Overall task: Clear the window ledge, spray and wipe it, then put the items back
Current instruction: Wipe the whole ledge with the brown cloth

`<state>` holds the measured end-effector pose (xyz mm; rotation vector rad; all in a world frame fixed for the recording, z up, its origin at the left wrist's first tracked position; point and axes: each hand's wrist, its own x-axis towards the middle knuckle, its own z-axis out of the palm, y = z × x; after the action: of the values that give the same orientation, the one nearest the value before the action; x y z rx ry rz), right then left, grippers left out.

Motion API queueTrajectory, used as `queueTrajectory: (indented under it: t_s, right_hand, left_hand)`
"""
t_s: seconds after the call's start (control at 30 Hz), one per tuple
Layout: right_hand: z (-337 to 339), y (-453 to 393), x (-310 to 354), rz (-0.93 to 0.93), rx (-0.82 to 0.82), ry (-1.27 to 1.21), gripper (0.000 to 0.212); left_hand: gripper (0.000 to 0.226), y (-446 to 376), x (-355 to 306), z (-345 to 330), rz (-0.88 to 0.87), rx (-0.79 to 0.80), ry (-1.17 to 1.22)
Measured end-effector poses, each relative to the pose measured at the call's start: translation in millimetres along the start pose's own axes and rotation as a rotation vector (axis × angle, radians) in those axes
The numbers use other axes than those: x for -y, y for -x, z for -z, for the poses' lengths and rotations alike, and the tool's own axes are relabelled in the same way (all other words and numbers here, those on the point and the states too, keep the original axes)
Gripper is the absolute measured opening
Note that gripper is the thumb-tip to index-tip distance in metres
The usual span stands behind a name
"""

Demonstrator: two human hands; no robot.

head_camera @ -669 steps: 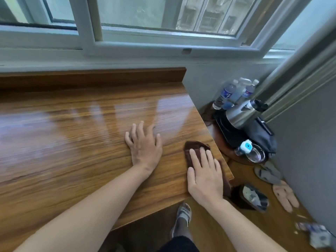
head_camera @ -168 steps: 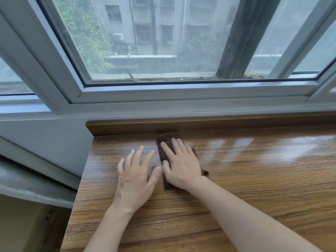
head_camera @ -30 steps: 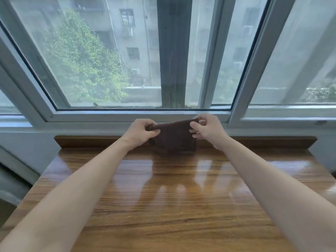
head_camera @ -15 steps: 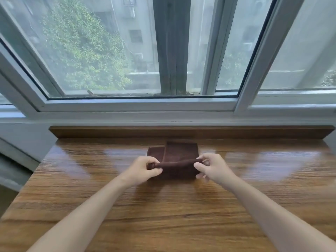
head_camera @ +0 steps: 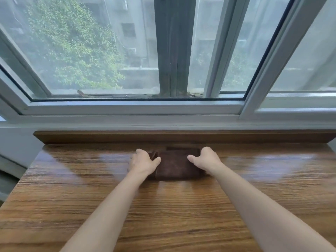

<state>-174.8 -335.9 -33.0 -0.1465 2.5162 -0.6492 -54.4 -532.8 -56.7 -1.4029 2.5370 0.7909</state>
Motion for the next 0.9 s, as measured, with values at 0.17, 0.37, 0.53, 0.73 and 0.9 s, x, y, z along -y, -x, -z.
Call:
queueTrajectory:
  t_s: [0.17, 0.37, 0.53, 0.73, 0.9]
  right_hand:
    - [-15.1, 7.1, 14.1, -0.055, -0.038, -0.115, 0.046]
    - [-11.4, 0.7, -2.5, 0.030, -0.130, -0.218, 0.033]
    - [13.4, -10.9, -16.7, 0.058, -0.208, -0.326, 0.037]
    - [13.3, -25.6, -19.1, 0.049, -0.112, -0.275, 0.041]
    - [13.5, -27.8, -23.4, 0.033, -0.165, -0.256, 0.049]
  left_hand:
    - [0.044, 7.6, -10.3, -10.5, 0.026, 0.052, 0.120]
    - [0.028, 18.3, -21.8, -14.5, -0.137, -0.049, 0.106]
    - [0.022, 17.3, -44.8, -16.4, -0.211, -0.010, 0.304]
    - [0.043, 15.6, -44.6, -20.1, -0.140, -0.001, 0.112]
    - [0.044, 11.9, -33.6, -10.5, -0.097, 0.045, 0.154]
